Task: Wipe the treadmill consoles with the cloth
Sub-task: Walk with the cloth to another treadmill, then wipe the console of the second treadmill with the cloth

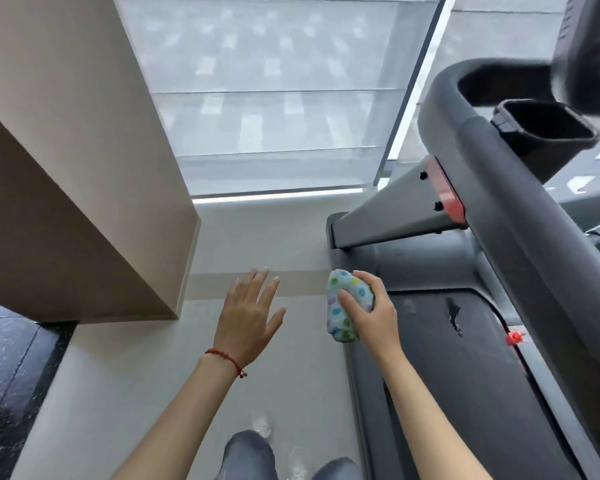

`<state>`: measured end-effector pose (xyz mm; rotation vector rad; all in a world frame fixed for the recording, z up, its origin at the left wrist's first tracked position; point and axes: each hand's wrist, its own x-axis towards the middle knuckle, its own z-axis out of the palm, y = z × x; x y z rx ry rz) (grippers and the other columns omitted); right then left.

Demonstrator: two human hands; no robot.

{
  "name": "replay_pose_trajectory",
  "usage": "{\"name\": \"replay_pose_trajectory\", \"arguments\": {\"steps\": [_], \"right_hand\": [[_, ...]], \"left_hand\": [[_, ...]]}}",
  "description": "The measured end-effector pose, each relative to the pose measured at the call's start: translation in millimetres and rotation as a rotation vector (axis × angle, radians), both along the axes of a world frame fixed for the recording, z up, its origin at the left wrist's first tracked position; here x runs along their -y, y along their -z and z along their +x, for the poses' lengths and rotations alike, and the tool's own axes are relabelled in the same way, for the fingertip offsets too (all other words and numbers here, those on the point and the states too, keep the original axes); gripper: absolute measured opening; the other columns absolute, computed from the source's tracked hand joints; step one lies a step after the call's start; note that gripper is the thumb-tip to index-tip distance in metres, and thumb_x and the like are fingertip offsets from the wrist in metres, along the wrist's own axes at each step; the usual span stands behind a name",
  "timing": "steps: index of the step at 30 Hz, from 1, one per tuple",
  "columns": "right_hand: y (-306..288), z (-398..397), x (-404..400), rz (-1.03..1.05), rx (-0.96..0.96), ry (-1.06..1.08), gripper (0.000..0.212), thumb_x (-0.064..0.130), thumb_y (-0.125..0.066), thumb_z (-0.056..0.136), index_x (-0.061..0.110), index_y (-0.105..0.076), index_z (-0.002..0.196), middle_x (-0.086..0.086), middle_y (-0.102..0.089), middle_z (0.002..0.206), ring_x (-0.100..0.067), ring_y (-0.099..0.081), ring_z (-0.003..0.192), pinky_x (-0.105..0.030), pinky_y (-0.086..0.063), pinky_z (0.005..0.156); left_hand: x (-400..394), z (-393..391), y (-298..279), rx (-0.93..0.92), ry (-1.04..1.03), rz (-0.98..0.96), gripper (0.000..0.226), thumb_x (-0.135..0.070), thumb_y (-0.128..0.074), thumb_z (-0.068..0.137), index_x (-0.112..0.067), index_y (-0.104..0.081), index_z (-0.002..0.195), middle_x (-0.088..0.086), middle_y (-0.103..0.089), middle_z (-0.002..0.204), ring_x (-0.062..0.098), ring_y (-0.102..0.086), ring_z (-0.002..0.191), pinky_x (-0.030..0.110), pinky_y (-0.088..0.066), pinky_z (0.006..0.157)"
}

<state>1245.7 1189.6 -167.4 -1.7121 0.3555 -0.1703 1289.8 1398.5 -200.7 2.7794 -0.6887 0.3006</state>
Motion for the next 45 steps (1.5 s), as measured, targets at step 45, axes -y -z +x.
{"name": "replay_pose_trajectory", "arguments": {"steps": [45], "right_hand": [[-310,239,293,-0.53,0.65,0.5,0.028,0.024,-0.068,0.082,0.023,-0.053,0.106,0.017,-0.056,0.093,-0.006,-0.061,0.086,-0.022,-0.055,0.073]], "left_hand": [[349,330,-296,0.653,0.621,-0.384,0.05,-0.036,-0.041,0.091,-0.002,-0.054,0.125,0.021,-0.049,0.133,0.037,-0.04,0.126,0.053,-0.037,0.1]]}}
